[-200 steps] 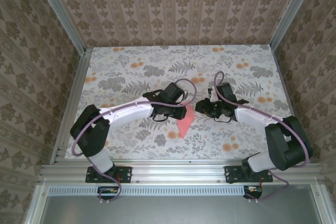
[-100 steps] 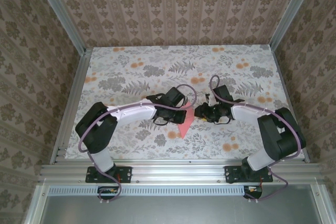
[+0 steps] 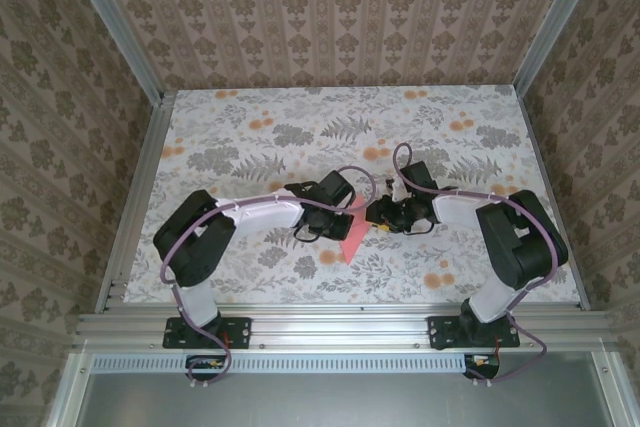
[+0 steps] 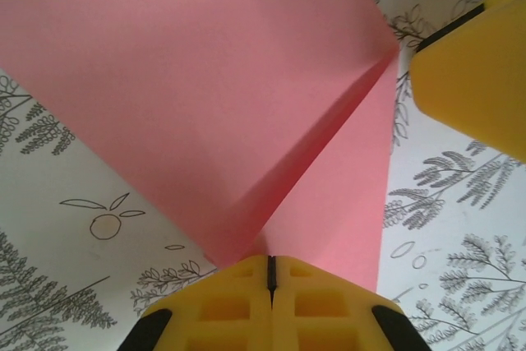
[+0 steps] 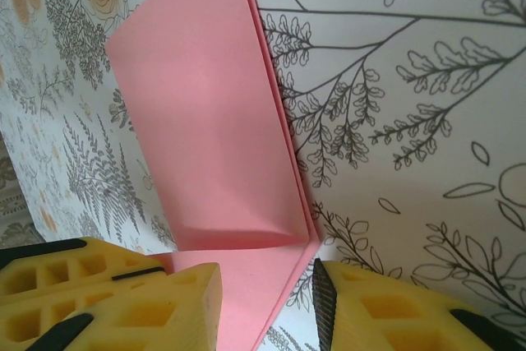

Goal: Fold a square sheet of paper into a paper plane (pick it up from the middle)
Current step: Third fold the triangle at the center of the table.

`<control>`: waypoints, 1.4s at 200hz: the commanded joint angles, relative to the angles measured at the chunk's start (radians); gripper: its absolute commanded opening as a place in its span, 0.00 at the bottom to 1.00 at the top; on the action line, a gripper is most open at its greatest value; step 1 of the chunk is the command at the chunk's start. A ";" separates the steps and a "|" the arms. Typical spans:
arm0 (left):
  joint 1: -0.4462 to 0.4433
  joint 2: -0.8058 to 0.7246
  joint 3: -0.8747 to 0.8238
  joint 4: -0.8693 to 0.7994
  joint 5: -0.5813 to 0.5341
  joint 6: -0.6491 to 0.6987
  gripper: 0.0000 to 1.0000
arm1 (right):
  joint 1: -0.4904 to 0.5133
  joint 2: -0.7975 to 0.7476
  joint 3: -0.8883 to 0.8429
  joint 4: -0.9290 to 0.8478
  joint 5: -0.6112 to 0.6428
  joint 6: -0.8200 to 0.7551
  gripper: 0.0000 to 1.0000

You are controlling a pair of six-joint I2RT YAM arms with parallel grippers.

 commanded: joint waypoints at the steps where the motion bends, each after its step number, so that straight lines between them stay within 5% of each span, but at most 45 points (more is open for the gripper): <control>1: -0.009 0.029 0.023 -0.038 -0.017 -0.003 0.02 | -0.001 0.017 0.025 0.010 -0.026 0.010 0.37; 171: -0.020 0.057 0.022 -0.039 -0.024 0.008 0.00 | 0.007 0.037 0.025 0.062 -0.060 0.042 0.36; 280: -0.019 0.019 0.002 -0.006 -0.031 -0.004 0.02 | 0.009 0.120 0.061 0.067 -0.150 -0.013 0.23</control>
